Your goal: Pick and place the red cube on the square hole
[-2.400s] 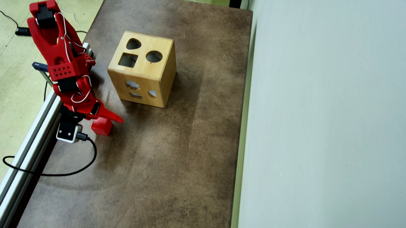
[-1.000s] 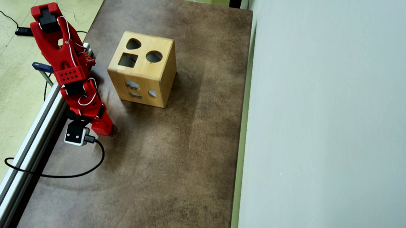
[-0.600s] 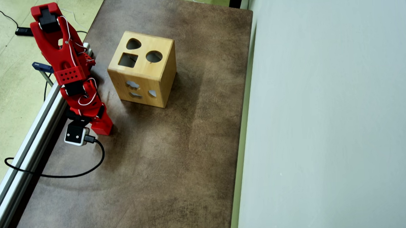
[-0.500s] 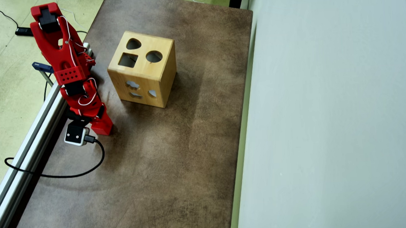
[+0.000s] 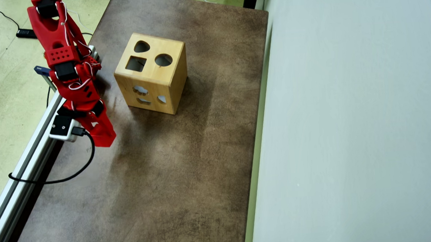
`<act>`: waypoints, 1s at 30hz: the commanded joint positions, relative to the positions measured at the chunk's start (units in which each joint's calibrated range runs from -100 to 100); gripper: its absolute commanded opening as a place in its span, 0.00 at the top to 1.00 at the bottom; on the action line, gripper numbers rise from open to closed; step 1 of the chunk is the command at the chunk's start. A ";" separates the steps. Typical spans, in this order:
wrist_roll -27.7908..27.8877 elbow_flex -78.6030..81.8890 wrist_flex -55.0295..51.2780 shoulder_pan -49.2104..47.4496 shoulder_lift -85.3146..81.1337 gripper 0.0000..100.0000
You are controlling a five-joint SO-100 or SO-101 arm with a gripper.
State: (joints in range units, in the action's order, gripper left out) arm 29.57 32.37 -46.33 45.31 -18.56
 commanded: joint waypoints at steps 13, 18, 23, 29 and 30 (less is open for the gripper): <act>-7.52 -46.14 -31.88 -4.23 -2.80 0.91; -7.52 -56.97 -46.43 -10.02 -3.14 0.91; -7.42 -61.89 -51.02 -16.26 -2.88 0.91; -4.54 -60.99 -51.02 -20.72 -2.80 0.91; -2.98 -60.99 -51.02 -22.13 -2.71 0.91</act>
State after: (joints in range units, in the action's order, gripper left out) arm 22.69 -26.32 -96.85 26.84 -18.73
